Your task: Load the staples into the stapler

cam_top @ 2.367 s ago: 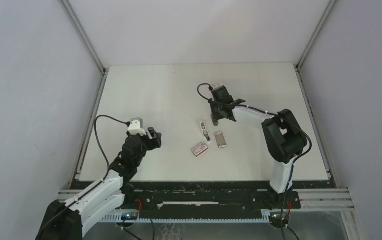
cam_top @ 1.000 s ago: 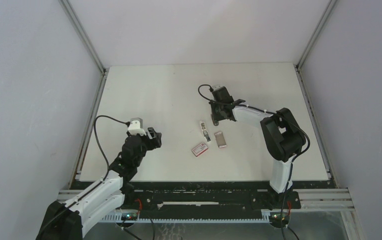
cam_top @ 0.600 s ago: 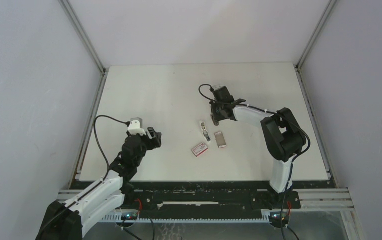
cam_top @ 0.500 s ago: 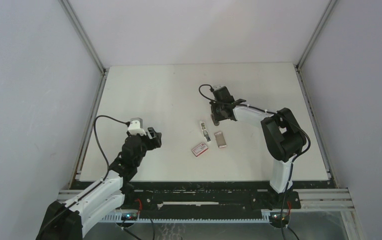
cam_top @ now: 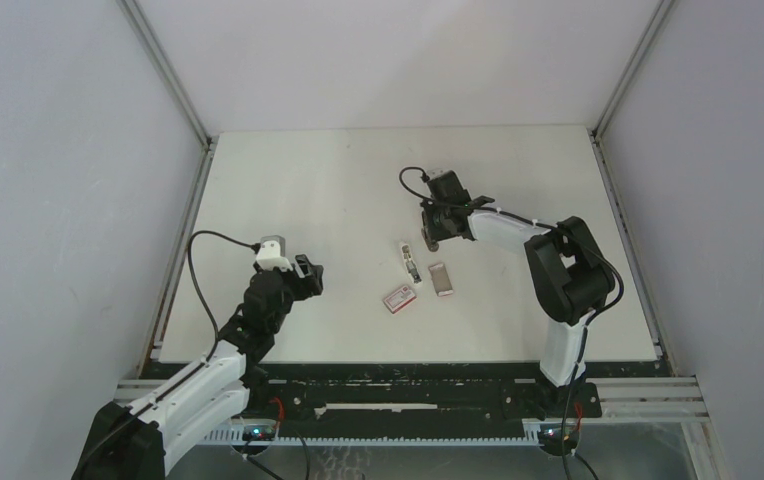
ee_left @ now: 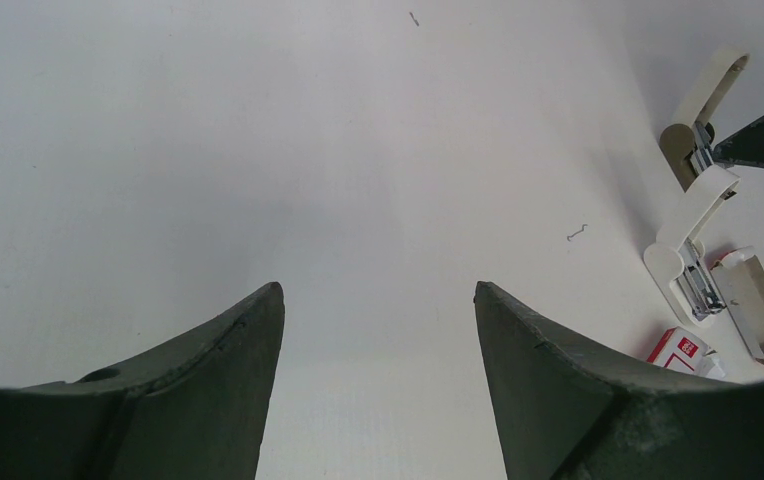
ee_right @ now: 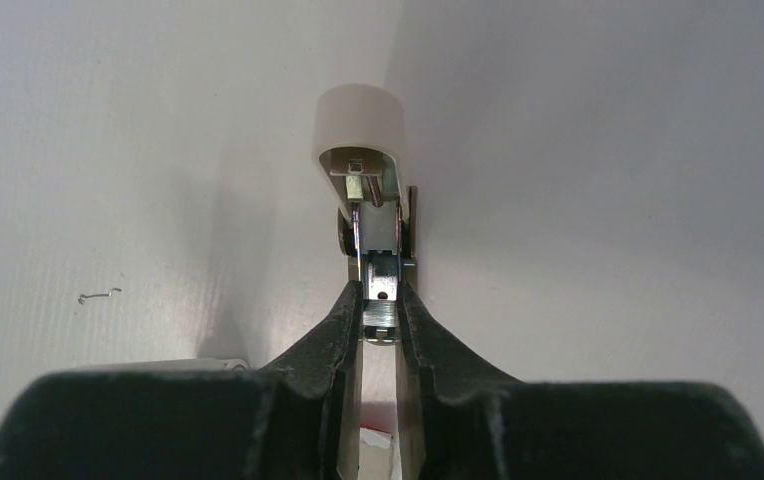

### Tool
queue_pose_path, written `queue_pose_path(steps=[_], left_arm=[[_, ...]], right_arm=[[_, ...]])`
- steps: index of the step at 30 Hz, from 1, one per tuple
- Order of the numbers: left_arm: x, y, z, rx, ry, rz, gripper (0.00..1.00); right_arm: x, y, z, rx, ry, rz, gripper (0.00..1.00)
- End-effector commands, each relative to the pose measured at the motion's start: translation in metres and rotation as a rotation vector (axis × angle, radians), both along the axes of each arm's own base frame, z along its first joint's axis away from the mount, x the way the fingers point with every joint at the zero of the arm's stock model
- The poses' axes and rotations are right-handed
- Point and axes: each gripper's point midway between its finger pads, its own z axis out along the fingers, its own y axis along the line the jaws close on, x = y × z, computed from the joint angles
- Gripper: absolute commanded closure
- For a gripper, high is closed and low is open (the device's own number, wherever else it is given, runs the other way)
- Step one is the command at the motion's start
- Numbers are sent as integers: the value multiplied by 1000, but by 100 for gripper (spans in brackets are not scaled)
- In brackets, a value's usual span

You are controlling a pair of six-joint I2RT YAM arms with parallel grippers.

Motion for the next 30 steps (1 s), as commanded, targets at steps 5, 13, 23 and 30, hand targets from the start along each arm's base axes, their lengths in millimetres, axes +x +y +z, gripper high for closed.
queue_pose_path(steps=[5, 13, 23, 30], left_arm=[[7, -4, 18, -15, -63, -15, 26], [7, -4, 18, -15, -62, -15, 26], [7, -3, 19, -15, -65, -15, 27], [7, -3, 19, -15, -66, -15, 27]], right_arm=[[16, 6, 33, 43, -80, 15, 89], [15, 6, 23, 34, -57, 17, 89], [16, 1, 16, 15, -47, -1, 89], [17, -1, 12, 13, -41, 0, 90]])
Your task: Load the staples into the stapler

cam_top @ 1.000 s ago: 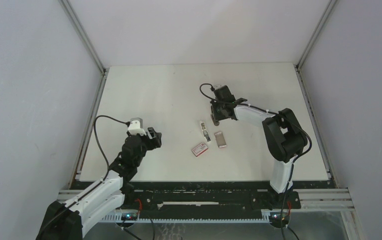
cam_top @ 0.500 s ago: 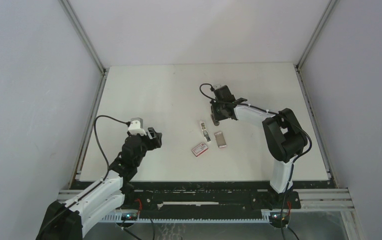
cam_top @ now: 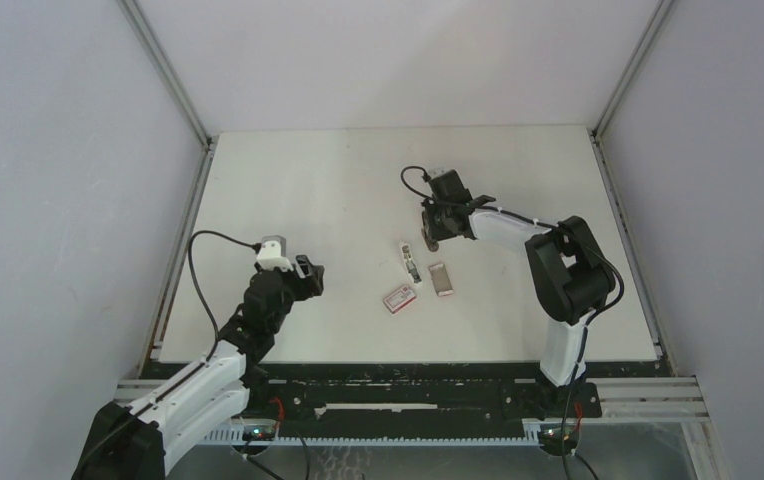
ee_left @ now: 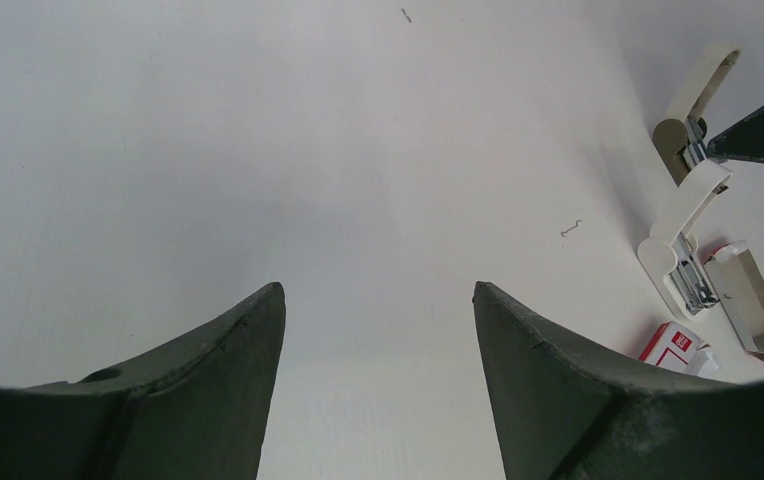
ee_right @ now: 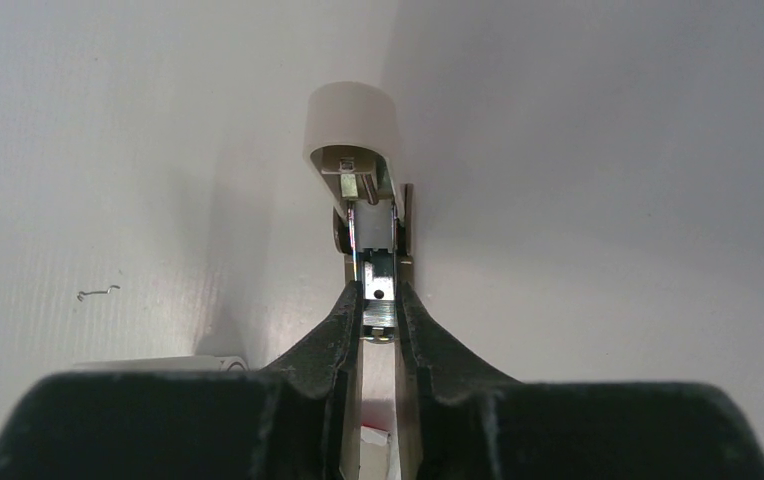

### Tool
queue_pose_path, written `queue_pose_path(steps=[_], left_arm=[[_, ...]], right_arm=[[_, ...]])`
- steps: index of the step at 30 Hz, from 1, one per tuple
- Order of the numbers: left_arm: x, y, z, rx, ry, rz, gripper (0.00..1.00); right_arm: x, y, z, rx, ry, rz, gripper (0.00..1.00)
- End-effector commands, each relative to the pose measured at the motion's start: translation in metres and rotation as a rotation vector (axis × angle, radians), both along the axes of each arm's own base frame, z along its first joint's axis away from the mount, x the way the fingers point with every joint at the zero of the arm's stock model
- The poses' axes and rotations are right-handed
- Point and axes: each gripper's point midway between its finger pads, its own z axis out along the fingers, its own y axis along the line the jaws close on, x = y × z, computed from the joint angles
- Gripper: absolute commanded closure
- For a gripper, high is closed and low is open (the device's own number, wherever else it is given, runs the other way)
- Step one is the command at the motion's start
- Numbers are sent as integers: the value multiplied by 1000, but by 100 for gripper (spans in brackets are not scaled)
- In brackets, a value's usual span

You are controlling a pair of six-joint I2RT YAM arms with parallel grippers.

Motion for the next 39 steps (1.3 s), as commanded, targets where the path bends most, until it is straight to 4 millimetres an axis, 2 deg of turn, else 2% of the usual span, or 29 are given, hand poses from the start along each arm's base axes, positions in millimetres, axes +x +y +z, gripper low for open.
queue_pose_path(steps=[1, 12, 15, 18, 25, 30, 31, 34, 39], left_arm=[[7, -1, 19, -11, -68, -1, 27], [8, -1, 18, -9, -66, -1, 27], [7, -7, 20, -15, -76, -39, 27], [7, -26, 28, -47, -114, -137, 28], [12, -83, 55, -116, -129, -402, 32], [35, -110, 73, -149, -142, -467, 32], [39, -114, 70, -152, -127, -477, 33], [53, -131, 80, -186, -127, -519, 35], [65, -168, 85, -231, -109, -626, 38]], right_arm=[[16, 0, 9, 3, -43, 0, 90], [15, 6, 14, 32, -45, 20, 90], [14, 6, 13, 31, -40, 23, 91], [9, 7, 7, 24, -20, 36, 91], [-12, 5, -7, 26, 17, 36, 92], [-28, -1, -9, 38, 37, 20, 92], [-31, -3, -8, 40, 39, 17, 92], [-42, -5, -6, 51, 53, 17, 92], [-66, -9, -5, 79, 99, 19, 92]])
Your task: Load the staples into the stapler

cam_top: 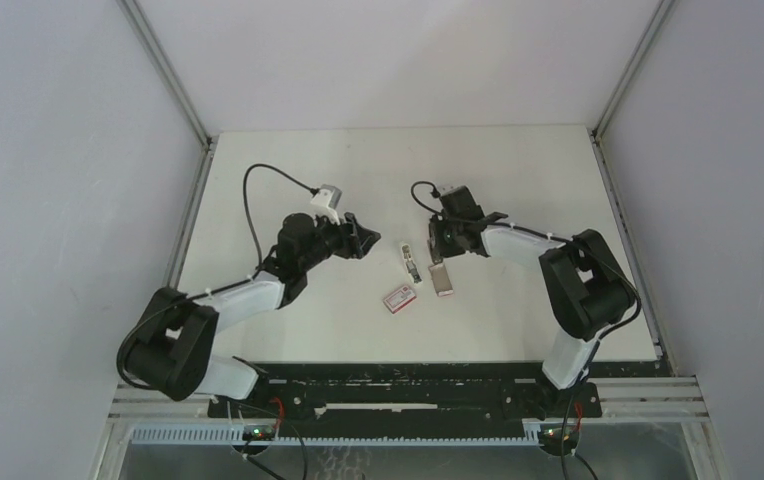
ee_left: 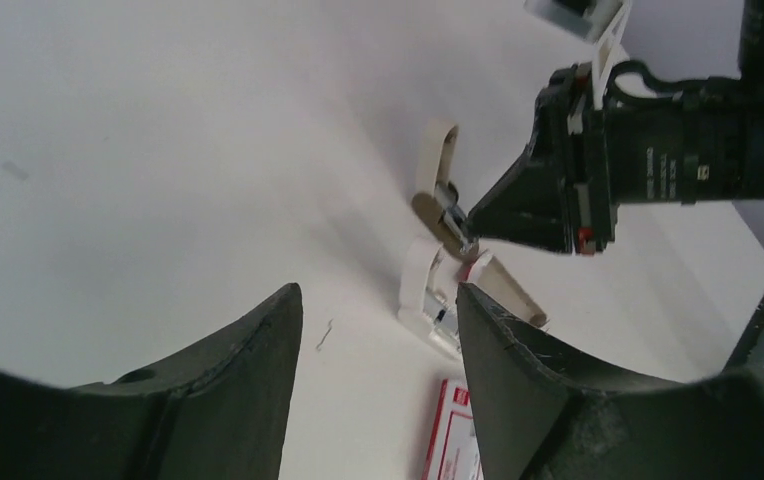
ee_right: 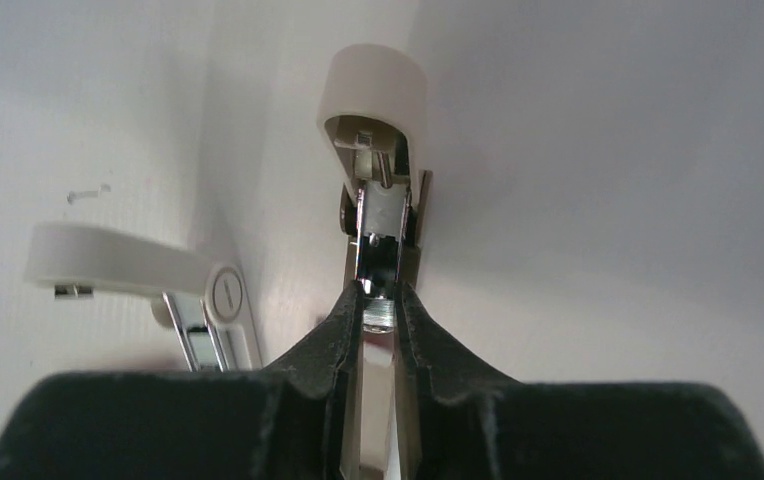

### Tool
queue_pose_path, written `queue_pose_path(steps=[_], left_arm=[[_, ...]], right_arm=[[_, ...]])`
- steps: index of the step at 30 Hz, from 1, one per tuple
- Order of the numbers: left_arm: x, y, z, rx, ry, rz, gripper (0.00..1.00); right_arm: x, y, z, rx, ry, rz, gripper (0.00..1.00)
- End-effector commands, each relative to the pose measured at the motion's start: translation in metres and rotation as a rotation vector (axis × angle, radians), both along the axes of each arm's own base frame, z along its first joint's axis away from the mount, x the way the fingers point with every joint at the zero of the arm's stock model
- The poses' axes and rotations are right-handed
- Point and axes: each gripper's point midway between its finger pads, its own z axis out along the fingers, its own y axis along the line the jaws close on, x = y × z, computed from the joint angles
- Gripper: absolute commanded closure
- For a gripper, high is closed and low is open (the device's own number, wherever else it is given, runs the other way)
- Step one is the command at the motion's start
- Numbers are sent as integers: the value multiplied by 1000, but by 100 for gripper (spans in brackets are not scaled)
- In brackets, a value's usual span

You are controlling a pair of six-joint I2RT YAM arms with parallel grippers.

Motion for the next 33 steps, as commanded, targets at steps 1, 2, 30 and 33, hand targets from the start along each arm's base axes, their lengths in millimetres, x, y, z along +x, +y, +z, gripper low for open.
queue_pose_path(steps=[1, 2, 30, 33], left_arm=[[7, -47, 43, -96, -89, -150, 38], [7, -55, 45, -97, -95, -172, 38], [37, -161, -26, 60, -2, -483, 39], [36, -163, -31, 71, 14, -493, 42]], right_arm=[[-32, -2, 6, 42, 66, 4, 92], [-38, -3, 6, 49, 70, 7, 93], [-48, -1, 62, 227, -147, 63, 91], [-46, -1, 58, 219, -141, 60, 91]])
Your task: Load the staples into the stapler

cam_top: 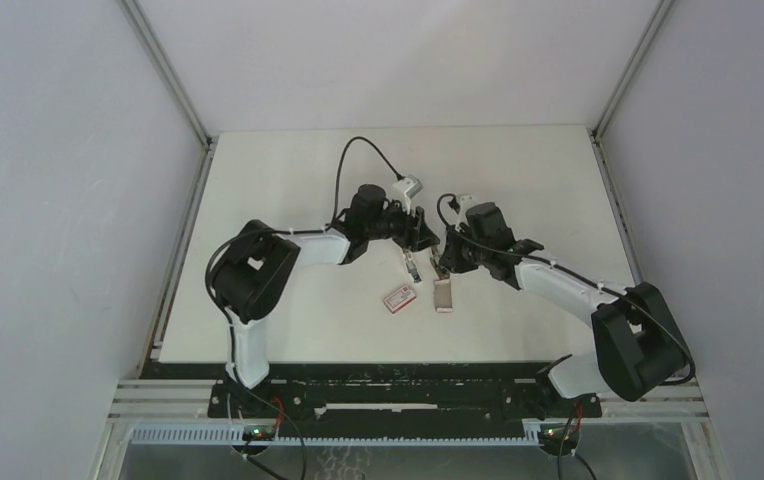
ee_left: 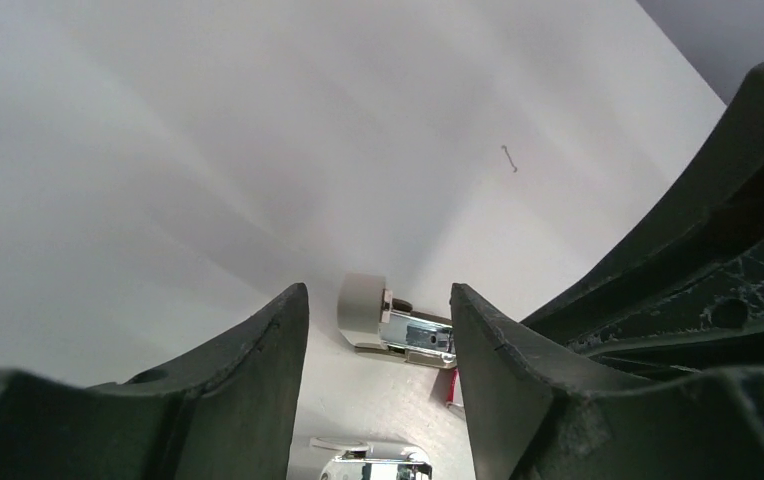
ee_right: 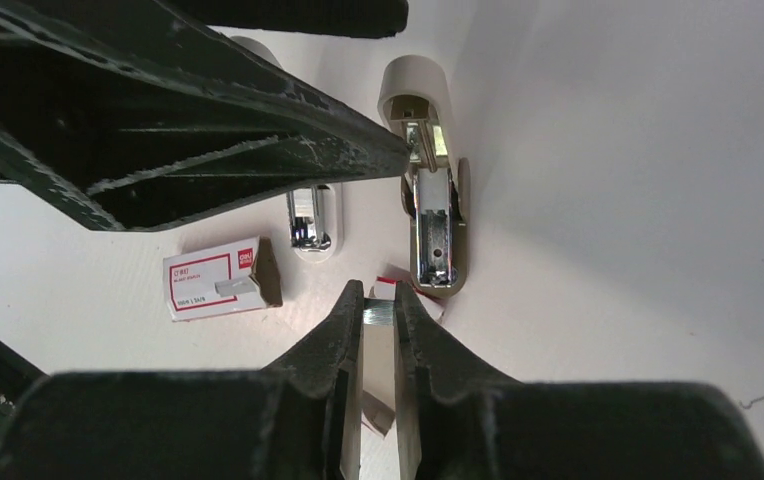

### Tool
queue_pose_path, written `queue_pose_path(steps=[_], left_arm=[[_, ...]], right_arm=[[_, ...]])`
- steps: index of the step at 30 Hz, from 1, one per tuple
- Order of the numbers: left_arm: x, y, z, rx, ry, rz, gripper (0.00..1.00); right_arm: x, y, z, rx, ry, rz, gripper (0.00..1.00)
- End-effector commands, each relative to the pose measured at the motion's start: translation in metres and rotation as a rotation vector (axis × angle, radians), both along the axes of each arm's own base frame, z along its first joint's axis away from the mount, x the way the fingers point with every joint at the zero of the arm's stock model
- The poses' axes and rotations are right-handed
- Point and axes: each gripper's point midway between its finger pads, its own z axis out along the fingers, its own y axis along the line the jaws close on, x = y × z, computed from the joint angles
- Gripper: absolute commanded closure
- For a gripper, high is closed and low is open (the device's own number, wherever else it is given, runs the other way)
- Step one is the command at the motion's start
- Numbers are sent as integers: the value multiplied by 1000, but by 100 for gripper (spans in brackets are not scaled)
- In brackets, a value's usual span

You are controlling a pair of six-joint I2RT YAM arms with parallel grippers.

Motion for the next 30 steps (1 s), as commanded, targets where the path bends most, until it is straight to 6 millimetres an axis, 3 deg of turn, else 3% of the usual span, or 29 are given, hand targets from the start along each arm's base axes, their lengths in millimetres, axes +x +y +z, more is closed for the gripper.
queue_pose_path(steps=[1, 5, 13, 19, 30], left_arm=[[8, -10, 10, 12, -53, -29, 42], [8, -12, 1, 50, -31, -48, 46], [-2, -21, 3, 31, -27, -115, 58], [-6, -24, 3, 25, -21, -136, 67], [-6, -24, 3, 26, -26, -141, 74]], right_arm=[[16, 6, 9, 26, -61, 2, 91], [19, 8, 7, 11, -58, 4, 91], [23, 7, -9, -59, -39, 0, 91], [29, 10, -10, -86, -46, 1, 92], [30, 12, -19, -120, -33, 7, 92]])
